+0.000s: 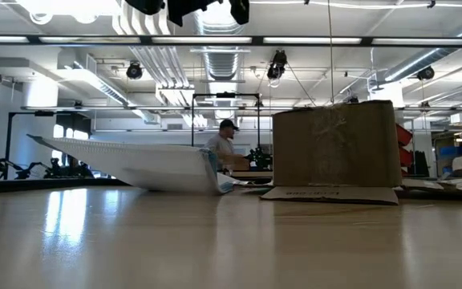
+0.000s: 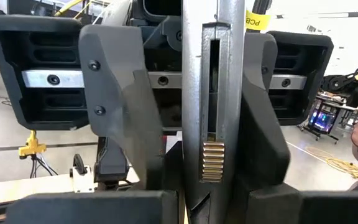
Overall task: Pack items into zip bag
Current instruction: Break down the brown box until it is flat
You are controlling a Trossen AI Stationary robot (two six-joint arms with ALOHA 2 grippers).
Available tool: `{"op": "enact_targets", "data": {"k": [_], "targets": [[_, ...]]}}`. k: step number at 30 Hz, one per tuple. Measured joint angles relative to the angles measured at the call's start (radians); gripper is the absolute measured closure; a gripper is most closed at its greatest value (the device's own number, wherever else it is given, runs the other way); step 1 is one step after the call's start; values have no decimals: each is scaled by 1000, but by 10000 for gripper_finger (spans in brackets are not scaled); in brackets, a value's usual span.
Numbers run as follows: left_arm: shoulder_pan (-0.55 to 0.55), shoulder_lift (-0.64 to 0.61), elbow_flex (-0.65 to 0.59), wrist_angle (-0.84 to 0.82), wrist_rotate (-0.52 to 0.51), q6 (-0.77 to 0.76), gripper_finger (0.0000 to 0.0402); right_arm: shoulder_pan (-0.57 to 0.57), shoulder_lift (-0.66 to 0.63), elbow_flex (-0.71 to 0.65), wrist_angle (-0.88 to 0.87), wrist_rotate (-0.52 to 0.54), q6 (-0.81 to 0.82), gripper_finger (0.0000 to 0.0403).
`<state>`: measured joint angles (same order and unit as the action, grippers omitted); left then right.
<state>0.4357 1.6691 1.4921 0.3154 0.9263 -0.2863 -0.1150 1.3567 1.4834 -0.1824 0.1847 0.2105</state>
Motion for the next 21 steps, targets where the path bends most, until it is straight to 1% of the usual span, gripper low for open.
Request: {"op": "enact_targets", "data": {"k": [5,9,13,17,21], "targets": [[12,0,0,-6,-6,-1,360,0,0,0,-13,5,0,343],[13,1,-1,-16,-7,1,353,0,0,1,-40,6,3,346],[17,1,-1,-29,9,17,316,0,-6,1,-55,0,2,346],[41,-7,-1,-34,46,16,286,1,-53,-1,-117,-5,-40,346],[68,-22,2,-86,53,30,278,2,-121,-2,-184,-3,-99,346]]}}
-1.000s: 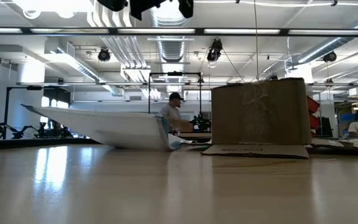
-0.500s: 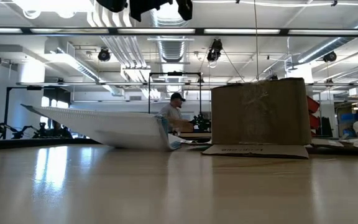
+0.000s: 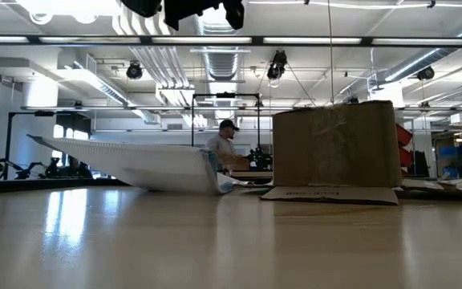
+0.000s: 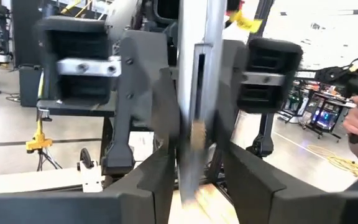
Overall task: Pack items into zip bag
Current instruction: Break down the brown box until it is flat
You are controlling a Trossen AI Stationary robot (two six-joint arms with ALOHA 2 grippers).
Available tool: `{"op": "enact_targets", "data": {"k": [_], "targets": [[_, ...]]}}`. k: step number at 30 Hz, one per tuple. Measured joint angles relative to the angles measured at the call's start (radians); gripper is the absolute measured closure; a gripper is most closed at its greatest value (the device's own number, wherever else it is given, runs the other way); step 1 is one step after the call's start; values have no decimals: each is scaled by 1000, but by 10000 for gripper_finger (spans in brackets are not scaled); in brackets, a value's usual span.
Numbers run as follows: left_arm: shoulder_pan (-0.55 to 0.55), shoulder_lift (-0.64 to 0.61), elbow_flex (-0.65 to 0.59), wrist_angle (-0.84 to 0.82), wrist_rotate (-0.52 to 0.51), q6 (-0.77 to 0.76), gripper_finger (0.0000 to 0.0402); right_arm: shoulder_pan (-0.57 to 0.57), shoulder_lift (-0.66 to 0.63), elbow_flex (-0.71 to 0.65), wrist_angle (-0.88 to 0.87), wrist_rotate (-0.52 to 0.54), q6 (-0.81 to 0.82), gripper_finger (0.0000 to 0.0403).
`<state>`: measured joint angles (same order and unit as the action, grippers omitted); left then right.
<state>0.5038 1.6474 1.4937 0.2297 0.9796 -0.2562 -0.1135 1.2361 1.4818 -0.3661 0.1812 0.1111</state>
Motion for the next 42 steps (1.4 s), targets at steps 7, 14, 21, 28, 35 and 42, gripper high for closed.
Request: {"op": "enact_targets", "data": {"k": [7,14,21,28,35,42], "targets": [[-14,2,-35,-183,-156,118,286,-1,-89,1,-315,240,122,346],[-94,3,-169,-234,-346,179,291,-71,-84,-25,-740,470,408,346],[-188,3,-329,-241,-521,193,314,-302,-29,-149,-755,300,321,346],[-288,3,-401,-254,-676,133,323,-519,79,-211,-696,238,121,346],[-407,9,-449,-250,-843,45,324,-667,209,-240,-626,171,-68,346],[-488,24,-522,-141,-1007,-146,324,-692,277,-303,-613,9,-145,346]]}}
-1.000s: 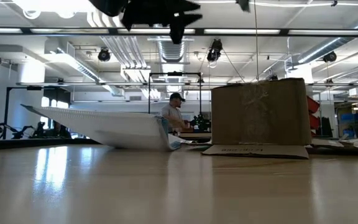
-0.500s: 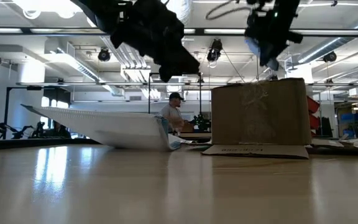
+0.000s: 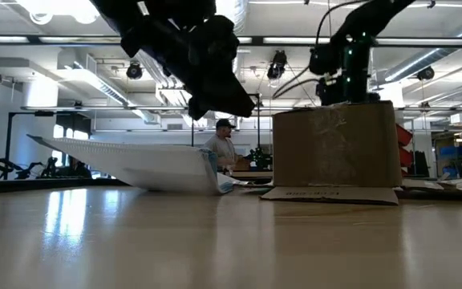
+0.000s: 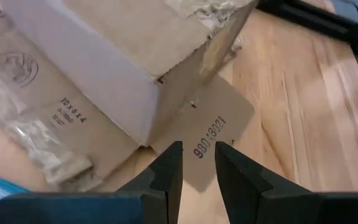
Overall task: Pack items into zip bag
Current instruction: Break down the brown box until it is flat
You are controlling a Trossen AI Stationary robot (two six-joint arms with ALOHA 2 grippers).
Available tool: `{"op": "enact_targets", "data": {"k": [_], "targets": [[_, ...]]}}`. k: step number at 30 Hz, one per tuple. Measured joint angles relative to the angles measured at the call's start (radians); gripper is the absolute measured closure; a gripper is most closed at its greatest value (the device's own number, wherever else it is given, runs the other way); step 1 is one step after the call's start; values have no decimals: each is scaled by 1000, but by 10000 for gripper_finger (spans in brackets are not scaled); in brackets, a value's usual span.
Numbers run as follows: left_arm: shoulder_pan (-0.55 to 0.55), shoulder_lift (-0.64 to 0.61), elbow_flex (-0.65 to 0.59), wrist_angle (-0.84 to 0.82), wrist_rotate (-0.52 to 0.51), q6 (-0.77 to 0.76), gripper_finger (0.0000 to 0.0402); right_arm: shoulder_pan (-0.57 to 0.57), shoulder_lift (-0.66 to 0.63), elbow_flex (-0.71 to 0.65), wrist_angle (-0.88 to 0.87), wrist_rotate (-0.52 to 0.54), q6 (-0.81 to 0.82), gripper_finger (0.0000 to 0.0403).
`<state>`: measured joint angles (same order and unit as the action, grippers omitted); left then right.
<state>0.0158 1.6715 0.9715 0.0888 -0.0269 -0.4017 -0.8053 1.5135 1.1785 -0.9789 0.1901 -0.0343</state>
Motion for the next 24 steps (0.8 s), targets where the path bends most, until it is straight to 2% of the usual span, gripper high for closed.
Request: {"op": "enact_targets", "data": {"k": [4,8,15,19,24], "targets": [[-22,39,-25,86,-90,-70,324,36,-42,-56,-31,-69,102,346],[-23,84,-31,102,-125,-106,324,108,-146,-122,-48,-104,225,346],[-18,138,-32,110,-160,-93,324,312,-310,-211,-66,-201,484,346],[-13,133,-33,40,-200,-54,324,461,-363,-233,-67,-196,609,346],[14,30,-34,-237,-207,-17,324,573,-386,-228,-106,-188,688,346]]}}
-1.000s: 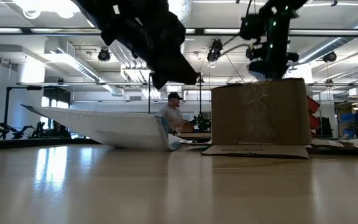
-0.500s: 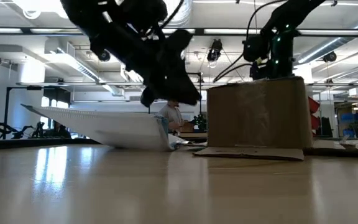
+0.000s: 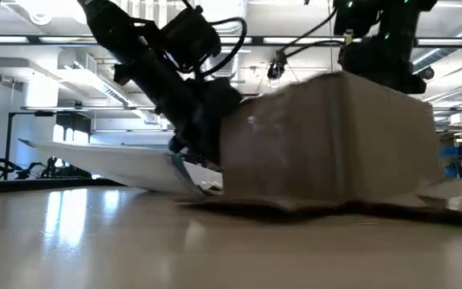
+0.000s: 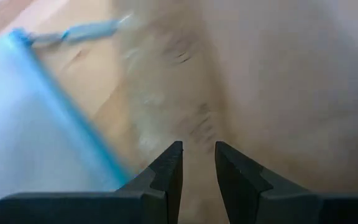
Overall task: Pack items into zip bag
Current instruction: Break down the brown box until it is flat
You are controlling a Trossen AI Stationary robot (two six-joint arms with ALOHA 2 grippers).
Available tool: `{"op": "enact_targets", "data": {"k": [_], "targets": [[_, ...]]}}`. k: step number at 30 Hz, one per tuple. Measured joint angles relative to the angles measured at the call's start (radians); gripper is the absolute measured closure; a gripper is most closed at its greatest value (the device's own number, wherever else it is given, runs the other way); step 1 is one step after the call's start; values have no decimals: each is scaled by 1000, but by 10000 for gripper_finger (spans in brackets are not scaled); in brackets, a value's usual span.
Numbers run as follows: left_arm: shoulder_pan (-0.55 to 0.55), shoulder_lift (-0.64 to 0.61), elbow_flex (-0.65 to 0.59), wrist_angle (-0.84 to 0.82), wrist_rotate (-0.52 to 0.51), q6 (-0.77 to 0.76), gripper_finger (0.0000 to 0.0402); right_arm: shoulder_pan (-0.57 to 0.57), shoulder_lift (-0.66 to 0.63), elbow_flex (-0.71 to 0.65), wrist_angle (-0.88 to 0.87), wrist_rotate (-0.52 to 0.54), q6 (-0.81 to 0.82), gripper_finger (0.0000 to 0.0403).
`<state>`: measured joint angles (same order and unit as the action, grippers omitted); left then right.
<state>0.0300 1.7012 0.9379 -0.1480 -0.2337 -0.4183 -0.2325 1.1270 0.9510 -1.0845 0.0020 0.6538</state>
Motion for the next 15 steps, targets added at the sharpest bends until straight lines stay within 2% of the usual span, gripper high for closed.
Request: {"op": "enact_targets", "data": {"k": [4,8,12,15], "targets": [[-24,-139,-1,-191,-40,-68,324,10,-7,11,-16,24,7,346],[-127,-265,-15,-212,-80,-229,324,4,-7,11,-9,37,-29,346],[-318,-296,-20,-203,-274,-418,324,3,-7,20,-15,44,-105,346],[-446,-244,-20,-117,-436,-510,324,3,-13,47,-78,25,-148,346]]}}
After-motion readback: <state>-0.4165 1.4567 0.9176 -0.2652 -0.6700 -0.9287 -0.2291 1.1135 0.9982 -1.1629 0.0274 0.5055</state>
